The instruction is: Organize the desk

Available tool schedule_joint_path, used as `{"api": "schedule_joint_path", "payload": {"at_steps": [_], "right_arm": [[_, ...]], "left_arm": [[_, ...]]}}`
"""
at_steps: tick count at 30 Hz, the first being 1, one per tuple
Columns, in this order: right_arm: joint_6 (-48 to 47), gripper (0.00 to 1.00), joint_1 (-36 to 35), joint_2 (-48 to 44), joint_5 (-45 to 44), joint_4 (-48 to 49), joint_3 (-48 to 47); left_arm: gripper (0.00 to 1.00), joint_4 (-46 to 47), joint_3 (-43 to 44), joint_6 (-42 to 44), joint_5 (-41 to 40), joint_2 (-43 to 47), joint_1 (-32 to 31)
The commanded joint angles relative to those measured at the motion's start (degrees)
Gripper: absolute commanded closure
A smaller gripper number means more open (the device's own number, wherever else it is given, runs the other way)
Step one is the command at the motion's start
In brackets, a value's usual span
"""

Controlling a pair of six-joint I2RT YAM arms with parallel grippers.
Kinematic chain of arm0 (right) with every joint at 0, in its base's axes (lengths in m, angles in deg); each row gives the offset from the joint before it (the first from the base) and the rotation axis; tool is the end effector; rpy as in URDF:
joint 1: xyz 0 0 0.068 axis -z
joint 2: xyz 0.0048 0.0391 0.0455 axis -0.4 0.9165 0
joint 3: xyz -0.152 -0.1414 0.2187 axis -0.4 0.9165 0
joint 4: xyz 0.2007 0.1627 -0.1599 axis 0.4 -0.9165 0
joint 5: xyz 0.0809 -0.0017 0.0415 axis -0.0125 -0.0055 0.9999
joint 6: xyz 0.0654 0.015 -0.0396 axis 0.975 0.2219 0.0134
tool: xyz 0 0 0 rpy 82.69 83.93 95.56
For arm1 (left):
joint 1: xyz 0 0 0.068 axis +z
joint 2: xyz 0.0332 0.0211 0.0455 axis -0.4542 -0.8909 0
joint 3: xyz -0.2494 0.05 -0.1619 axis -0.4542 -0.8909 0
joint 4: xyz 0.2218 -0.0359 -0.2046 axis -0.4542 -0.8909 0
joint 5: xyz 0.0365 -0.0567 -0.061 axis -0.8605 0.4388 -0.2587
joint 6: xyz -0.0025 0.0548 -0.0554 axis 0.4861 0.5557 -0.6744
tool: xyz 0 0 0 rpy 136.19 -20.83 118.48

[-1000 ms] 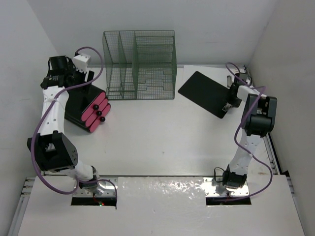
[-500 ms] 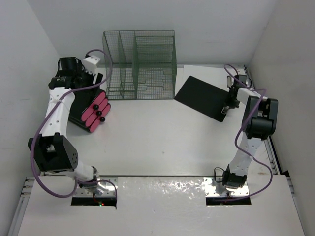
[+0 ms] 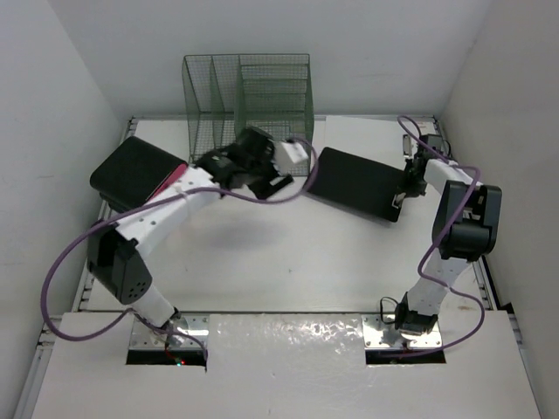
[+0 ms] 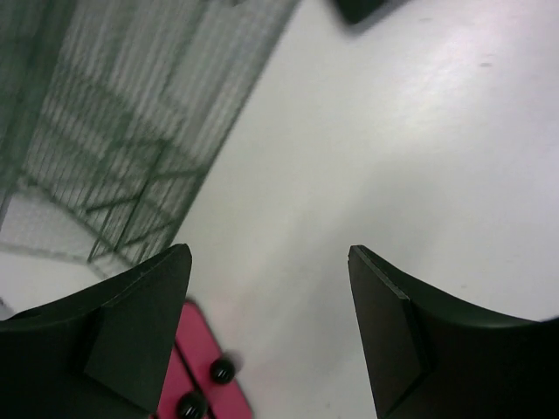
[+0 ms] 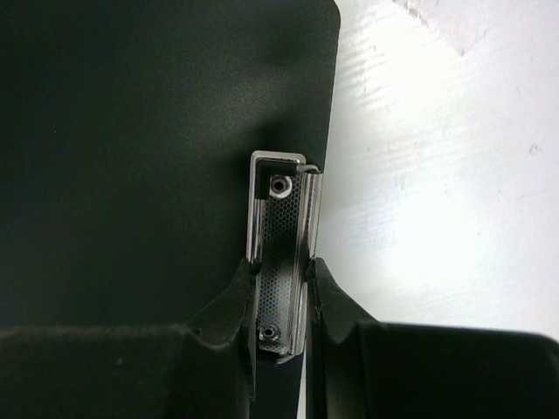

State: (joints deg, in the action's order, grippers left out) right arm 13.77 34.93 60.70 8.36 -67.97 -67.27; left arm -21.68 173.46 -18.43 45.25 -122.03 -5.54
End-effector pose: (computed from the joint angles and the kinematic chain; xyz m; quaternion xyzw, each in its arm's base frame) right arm 0.4402 -0.0912 0.1385 0.2635 0.9305 -0.0018 0.2544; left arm 0.3416 -0.2174 0.3468 0.4848 0.7874 -0.0018 0.3806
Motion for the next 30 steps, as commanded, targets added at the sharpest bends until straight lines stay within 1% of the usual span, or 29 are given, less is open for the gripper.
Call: {"api": "schedule_joint_path", "payload": {"at_steps": [1, 2, 3, 4, 5, 7, 9, 12, 14, 16, 17, 18, 21, 22, 25, 27, 30], "right_arm": [[-0.04, 1.00, -0.37, -3.13, 3.61, 0.46, 0.71], [-0.04, 1.00, -0.46, -2.78, 3.71, 0.11, 0.45], [-0.04, 1.00, -0.46, -1.82, 3.80, -0.06, 0.10], [-0.04, 1.00, -0.37, -1.20, 3.89, -0.24, -0.08], [-0.04, 1.00, -0.46, -0.67, 4.15, -0.68, -0.34], [-0.04, 1.00, -0.46, 0.30, 4.06, -1.73, -0.96], [0.14, 1.00, -0.46, -0.13, 4.15, -1.12, -0.43], [0.49, 1.00, -0.46, -0.84, 4.77, -0.86, -0.08], [0.58, 1.00, -0.46, -0.93, 4.94, -1.12, -0.17], [0.14, 1.00, -0.46, -0.40, 4.77, -2.52, -1.39], [0.14, 1.00, -0.46, -0.40, 4.24, -3.83, -1.66], [0.05, 0.98, -0.46, -0.40, 3.28, -4.11, -1.84], [0.14, 0.70, -0.37, -0.05, 0.81, -5.07, -2.62], [0.40, 0.56, -0.37, 0.65, 0.64, -5.42, -3.24], [1.28, 0.36, -0.46, 2.40, 0.28, -6.66, -3.16], [1.28, 0.34, -0.63, 3.20, -1.11, -5.78, -2.46], [0.67, 0.33, -0.89, 5.31, -3.57, -7.27, -2.89]], "left_arm": [[0.29, 2.83, 1.73, 0.50, -8.65, -5.27, -8.91], [0.29, 3.89, 1.82, 0.85, -10.24, -6.77, -12.76], [0.29, 6.34, 1.91, 1.99, -11.91, -9.83, -14.45], [0.29, 7.84, 2.69, 2.78, -15.40, -11.25, -16.12], [0.29, 9.34, 3.05, 3.57, -17.44, -12.92, -18.92], [0.28, 14.41, 4.36, 7.17, -21.48, -17.39, -22.00], [0.27, 19.88, 5.07, 8.84, -23.60, -21.35, -24.38], [0.26, 28.49, 4.11, 14.37, -25.53, -25.15, -27.46], [0.24, 33.58, 4.45, 18.68, -25.37, -27.69, -28.52], [0.24, 34.92, 6.38, 19.14, -24.32, -29.71, -29.23], [0.24, 33.88, 9.35, 18.61, -22.92, -31.99, -29.23], [0.24, 33.26, 10.77, 18.00, -22.56, -33.05, -29.23], [0.24, 32.47, 12.46, 16.15, -21.51, -35.17, -29.23], [0.24, 32.47, 12.46, 15.10, -20.98, -35.44, -29.14], [0.24, 32.03, 12.02, 13.78, -19.75, -35.70, -29.23], [0.24, 32.64, 11.49, 13.60, -19.39, -35.88, -29.14], [0.24, 33.08, 11.66, 13.86, -19.83, -36.67, -29.14]]}}
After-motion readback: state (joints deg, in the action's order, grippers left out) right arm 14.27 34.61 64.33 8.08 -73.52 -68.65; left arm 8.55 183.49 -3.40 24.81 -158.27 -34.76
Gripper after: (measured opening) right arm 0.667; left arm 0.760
